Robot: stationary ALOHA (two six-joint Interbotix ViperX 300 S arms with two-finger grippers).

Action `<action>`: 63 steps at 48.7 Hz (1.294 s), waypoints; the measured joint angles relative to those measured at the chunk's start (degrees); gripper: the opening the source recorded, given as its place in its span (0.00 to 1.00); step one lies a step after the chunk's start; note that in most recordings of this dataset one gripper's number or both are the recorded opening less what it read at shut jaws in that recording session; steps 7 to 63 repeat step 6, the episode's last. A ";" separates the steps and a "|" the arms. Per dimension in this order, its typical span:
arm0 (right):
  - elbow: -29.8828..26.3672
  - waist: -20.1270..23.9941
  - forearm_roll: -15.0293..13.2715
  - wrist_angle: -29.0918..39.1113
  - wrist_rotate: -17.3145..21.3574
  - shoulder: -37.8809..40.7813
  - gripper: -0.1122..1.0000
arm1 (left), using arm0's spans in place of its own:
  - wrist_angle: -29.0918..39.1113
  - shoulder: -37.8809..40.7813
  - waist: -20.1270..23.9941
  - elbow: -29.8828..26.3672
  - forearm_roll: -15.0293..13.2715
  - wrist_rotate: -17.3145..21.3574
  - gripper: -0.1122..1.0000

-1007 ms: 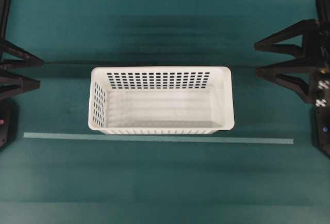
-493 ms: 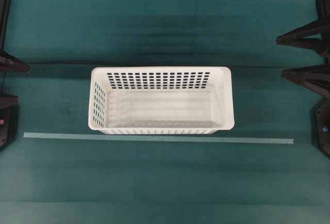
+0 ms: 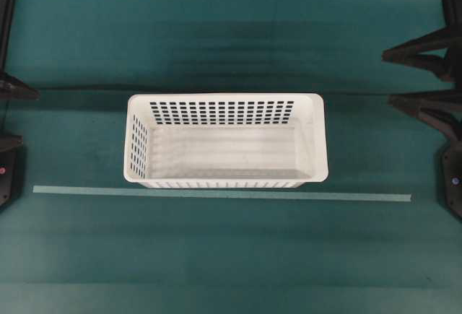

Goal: Lift the white basket with both hands.

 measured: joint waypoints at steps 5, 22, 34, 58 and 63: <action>0.44 0.18 0.00 -0.09 -0.62 0.00 0.93 | -0.09 0.00 0.00 0.09 0.00 0.00 0.85; 0.53 0.18 0.00 -0.09 -0.88 -0.09 0.93 | 0.00 -0.09 0.09 0.00 0.00 0.18 0.85; 0.53 0.18 0.00 -0.09 -0.88 -0.09 0.93 | 0.00 -0.09 0.09 0.00 0.00 0.18 0.85; 0.53 0.18 0.00 -0.09 -0.88 -0.09 0.93 | 0.00 -0.09 0.09 0.00 0.00 0.18 0.85; 0.53 0.18 0.00 -0.09 -0.88 -0.09 0.93 | 0.00 -0.09 0.09 0.00 0.00 0.18 0.85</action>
